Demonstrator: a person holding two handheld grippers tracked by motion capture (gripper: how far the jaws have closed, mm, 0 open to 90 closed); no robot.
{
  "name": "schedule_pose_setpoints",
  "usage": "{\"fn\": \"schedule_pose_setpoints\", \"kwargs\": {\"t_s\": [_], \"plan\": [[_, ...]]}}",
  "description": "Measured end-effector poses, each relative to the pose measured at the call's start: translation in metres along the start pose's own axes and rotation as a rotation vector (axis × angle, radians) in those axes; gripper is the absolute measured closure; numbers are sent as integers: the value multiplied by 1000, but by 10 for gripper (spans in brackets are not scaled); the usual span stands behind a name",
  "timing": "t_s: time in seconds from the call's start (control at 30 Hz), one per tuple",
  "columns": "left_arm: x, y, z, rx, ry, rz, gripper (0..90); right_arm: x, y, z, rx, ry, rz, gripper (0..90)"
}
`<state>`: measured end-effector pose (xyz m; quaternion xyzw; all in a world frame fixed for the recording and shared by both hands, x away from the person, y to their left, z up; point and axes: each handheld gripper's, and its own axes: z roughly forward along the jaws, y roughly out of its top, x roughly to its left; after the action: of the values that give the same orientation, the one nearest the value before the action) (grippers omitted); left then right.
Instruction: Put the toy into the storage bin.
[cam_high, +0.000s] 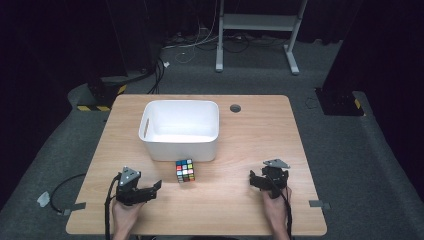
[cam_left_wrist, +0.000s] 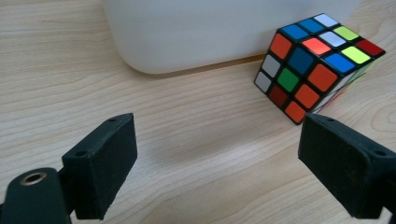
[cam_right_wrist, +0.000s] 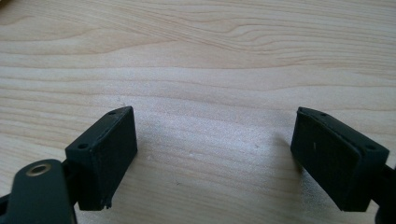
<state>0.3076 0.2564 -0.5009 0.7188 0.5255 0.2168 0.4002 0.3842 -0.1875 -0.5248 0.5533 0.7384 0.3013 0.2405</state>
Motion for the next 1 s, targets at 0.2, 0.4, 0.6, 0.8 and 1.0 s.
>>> {"fn": "schedule_pose_setpoints", "kwargs": {"t_s": [0.2,0.4,0.6,0.8,1.0], "plan": [[-7,0,3,-3,-21,12,118,0,0,0,0,0,0,146],[-13,-2,6,-2,-42,17,127,0,0,0,-1,-1,1,146],[-21,0,11,11,-62,47,129,0,0,0,0,-1,2,147],[-29,2,16,17,-82,60,130,0,0,0,-1,-1,2,147],[-35,6,21,25,-101,84,129,0,0,0,-1,-2,2,147]]}}
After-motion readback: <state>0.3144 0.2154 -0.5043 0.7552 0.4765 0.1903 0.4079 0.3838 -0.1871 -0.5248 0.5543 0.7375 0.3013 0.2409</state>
